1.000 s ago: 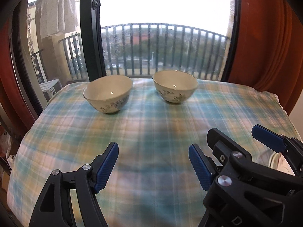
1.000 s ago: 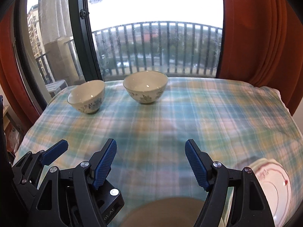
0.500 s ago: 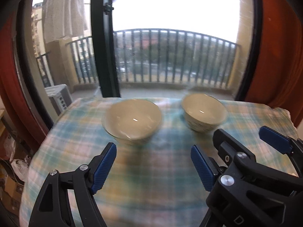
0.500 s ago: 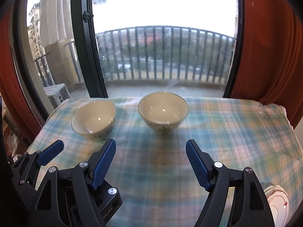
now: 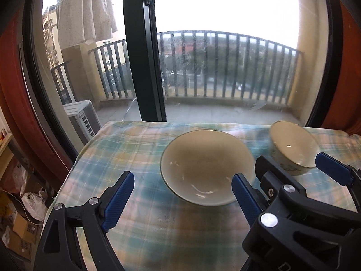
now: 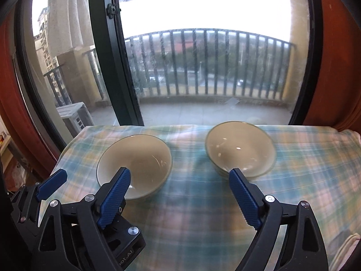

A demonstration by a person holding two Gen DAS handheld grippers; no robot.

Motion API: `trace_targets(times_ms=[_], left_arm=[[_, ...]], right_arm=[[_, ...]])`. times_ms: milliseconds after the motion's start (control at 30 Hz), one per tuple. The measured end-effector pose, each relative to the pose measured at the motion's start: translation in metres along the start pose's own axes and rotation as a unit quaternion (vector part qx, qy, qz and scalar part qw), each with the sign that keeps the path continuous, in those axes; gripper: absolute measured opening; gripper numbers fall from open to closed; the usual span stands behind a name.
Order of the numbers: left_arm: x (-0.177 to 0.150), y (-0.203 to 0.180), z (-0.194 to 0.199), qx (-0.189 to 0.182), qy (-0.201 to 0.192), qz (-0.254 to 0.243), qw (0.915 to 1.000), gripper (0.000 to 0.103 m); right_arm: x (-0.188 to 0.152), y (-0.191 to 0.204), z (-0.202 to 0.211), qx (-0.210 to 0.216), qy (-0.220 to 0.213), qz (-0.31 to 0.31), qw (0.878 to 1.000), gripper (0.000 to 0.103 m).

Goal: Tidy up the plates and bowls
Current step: 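Move the right gripper to the next cream bowl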

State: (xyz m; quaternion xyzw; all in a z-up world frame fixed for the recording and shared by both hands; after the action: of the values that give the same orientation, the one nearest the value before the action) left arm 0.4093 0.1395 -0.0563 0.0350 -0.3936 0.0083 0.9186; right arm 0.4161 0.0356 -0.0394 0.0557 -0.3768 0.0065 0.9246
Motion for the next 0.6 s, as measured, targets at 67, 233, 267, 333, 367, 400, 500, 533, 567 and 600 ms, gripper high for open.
trace_targets(times_ms=[67, 233, 267, 333, 367, 400, 500, 533, 567, 600], left_arm=[[0.002, 0.003, -0.01, 0.005, -0.002, -0.001, 1.0, 0.089], [0.007, 0.006, -0.03, 0.006, 0.004, -0.003, 1.0, 0.088], [0.007, 0.006, -0.033, 0.007, 0.005, -0.003, 1.0, 0.087], [0.006, 0.009, -0.039, 0.011, 0.007, 0.0, 0.9999, 0.079], [0.004, 0.01, -0.043, 0.009, 0.011, 0.004, 0.9999, 0.077], [0.003, 0.01, -0.046, 0.005, 0.018, 0.007, 0.9998, 0.075], [-0.001, 0.008, -0.052, -0.001, 0.028, 0.012, 0.9995, 0.07], [-0.002, 0.008, -0.054, -0.003, 0.028, 0.014, 0.9995, 0.07], [-0.002, 0.007, -0.054, -0.005, 0.028, 0.015, 0.9995, 0.07], [-0.002, 0.006, -0.055, -0.009, 0.028, 0.016, 0.9995, 0.068]], right_arm=[[0.003, 0.003, -0.012, 0.0, 0.002, 0.007, 1.0, 0.091], [0.008, 0.009, -0.033, -0.003, 0.007, 0.02, 1.0, 0.085], [0.008, 0.008, -0.037, -0.004, 0.009, 0.019, 1.0, 0.083], [0.008, 0.009, -0.044, -0.008, 0.011, 0.02, 1.0, 0.081], [0.006, 0.011, -0.05, -0.007, 0.017, 0.022, 1.0, 0.079], [0.005, 0.011, -0.053, -0.005, 0.023, 0.021, 1.0, 0.076], [0.001, 0.014, -0.064, -0.007, 0.038, 0.023, 0.999, 0.07], [0.0, 0.014, -0.065, -0.01, 0.038, 0.024, 0.999, 0.069], [0.0, 0.014, -0.067, -0.011, 0.038, 0.026, 0.999, 0.068], [0.0, 0.015, -0.068, -0.011, 0.038, 0.027, 0.999, 0.066]])
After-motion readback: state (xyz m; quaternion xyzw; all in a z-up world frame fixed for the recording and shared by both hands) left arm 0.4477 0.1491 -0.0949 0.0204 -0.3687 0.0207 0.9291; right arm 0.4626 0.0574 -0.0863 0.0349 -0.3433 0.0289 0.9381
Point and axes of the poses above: each gripper's, at about its wrist camera, not at the fingertips, and z roughly against the way its jaws point, y to its left, x to its top, the point moved 7 cm from there along -z, roughly the way its jaws point, and after that the axes turned 1 degree about y, right-handed, at the moved point
